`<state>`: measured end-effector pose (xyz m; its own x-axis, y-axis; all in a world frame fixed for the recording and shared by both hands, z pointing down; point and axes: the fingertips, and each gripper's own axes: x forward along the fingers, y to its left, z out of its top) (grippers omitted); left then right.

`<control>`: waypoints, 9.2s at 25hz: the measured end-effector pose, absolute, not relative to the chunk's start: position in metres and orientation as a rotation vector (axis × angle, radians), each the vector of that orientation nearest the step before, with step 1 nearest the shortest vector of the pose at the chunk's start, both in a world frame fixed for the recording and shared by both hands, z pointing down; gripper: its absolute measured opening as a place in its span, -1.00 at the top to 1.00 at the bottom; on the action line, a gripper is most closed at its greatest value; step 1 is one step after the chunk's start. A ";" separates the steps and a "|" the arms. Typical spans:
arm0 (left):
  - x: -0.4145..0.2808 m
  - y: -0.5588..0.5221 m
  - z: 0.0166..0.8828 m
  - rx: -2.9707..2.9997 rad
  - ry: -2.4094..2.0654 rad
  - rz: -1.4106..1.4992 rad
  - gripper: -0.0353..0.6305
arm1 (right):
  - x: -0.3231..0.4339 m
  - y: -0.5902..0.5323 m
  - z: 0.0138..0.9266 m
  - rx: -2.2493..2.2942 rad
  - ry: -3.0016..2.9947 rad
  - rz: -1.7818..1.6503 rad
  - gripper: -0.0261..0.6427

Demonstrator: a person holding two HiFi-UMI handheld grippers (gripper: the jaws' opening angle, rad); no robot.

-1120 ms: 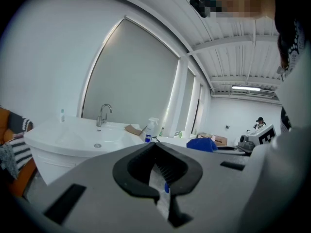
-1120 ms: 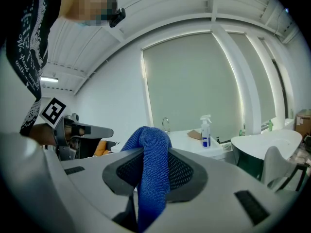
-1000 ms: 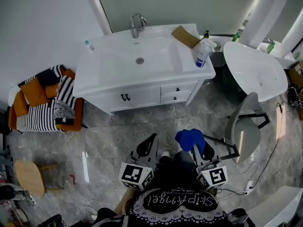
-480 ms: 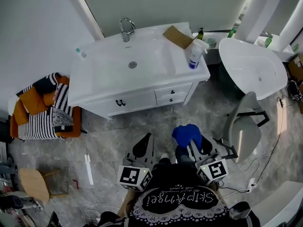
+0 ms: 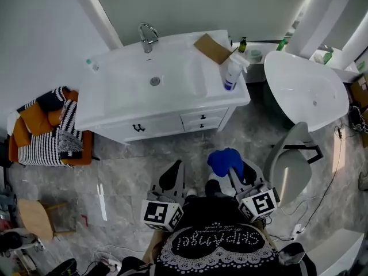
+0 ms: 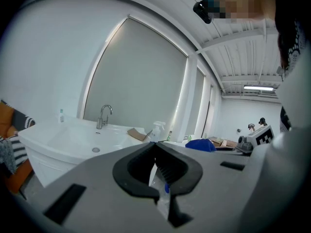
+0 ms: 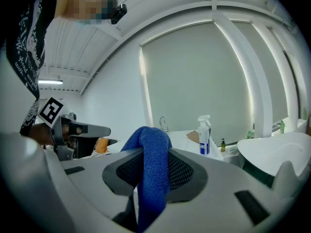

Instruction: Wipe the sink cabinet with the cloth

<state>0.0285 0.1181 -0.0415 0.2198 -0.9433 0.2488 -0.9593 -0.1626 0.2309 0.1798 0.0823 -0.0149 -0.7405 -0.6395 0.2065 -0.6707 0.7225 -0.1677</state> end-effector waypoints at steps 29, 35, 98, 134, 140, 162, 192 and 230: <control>0.066 0.083 -0.031 2.029 -1.927 0.056 0.88 | 0.217 0.022 0.000 0.910 -2.818 0.294 0.61; 0.058 0.086 -0.030 2.019 -1.923 0.060 0.88 | 0.211 0.024 0.001 0.908 -2.811 0.328 0.61; -0.052 -0.017 0.419 2.231 -1.844 0.070 0.88 | 0.096 -0.079 0.408 1.251 -2.825 0.127 0.61; -0.062 0.016 0.500 2.268 -1.878 -0.050 0.88 | 0.031 -0.093 0.386 1.264 -3.028 -0.287 0.61; -0.065 0.024 0.498 2.251 -1.889 -0.073 0.88 | -0.013 -0.098 0.360 1.184 -3.095 -0.386 0.60; -0.083 0.048 0.489 2.276 -1.932 -0.081 0.88 | -0.049 -0.121 0.355 1.293 -2.962 -0.470 0.61; -0.018 0.032 0.469 2.393 -1.730 -0.185 0.88 | 0.001 -0.142 0.365 1.432 -2.882 -0.517 0.60; -0.016 0.063 0.510 2.325 -1.703 -0.054 0.88 | 0.031 -0.159 0.368 1.416 -2.847 -0.643 0.60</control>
<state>-0.0162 0.0627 0.5101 0.3131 -0.9419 0.1218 -0.9323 -0.2803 0.2286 0.0306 -0.1591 0.3679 -0.6146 -0.7438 -0.2627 -0.7845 0.5416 0.3021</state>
